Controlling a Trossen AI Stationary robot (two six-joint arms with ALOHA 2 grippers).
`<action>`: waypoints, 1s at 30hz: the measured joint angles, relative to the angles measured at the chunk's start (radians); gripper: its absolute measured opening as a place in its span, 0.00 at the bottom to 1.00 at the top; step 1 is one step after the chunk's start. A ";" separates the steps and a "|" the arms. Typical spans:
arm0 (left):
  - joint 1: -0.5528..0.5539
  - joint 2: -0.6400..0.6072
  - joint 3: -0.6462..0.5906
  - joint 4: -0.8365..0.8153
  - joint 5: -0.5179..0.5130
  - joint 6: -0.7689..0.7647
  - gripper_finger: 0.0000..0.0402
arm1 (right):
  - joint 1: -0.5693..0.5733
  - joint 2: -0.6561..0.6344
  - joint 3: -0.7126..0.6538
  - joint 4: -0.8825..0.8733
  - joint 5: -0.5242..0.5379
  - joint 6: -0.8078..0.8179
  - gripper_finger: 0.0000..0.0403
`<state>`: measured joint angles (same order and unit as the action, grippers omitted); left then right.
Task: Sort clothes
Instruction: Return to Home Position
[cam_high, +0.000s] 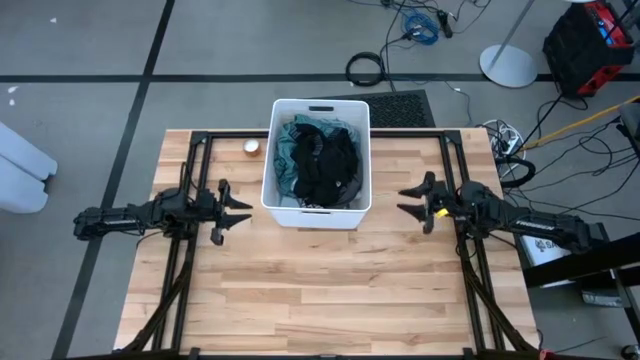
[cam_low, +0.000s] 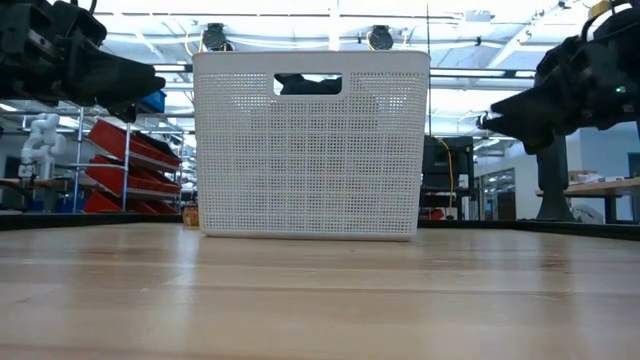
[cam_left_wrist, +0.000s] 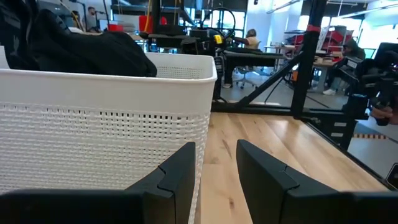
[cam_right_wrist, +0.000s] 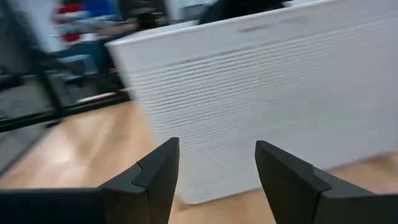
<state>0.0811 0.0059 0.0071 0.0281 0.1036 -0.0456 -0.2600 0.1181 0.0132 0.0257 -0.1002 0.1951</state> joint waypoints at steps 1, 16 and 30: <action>0.000 0.000 0.000 0.000 0.000 0.000 0.31 | 0.000 0.000 0.000 -0.003 0.035 -0.002 0.49; 0.000 0.000 0.000 0.000 0.000 0.000 0.31 | 0.026 0.000 0.000 -0.007 0.096 -0.063 0.49; 0.000 0.000 0.000 0.000 0.000 0.000 0.31 | 0.026 0.000 0.000 -0.008 0.099 -0.051 0.49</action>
<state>0.0811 0.0059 0.0067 0.0280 0.1040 -0.0452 -0.2337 0.1184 0.0135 0.0181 -0.0013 0.1444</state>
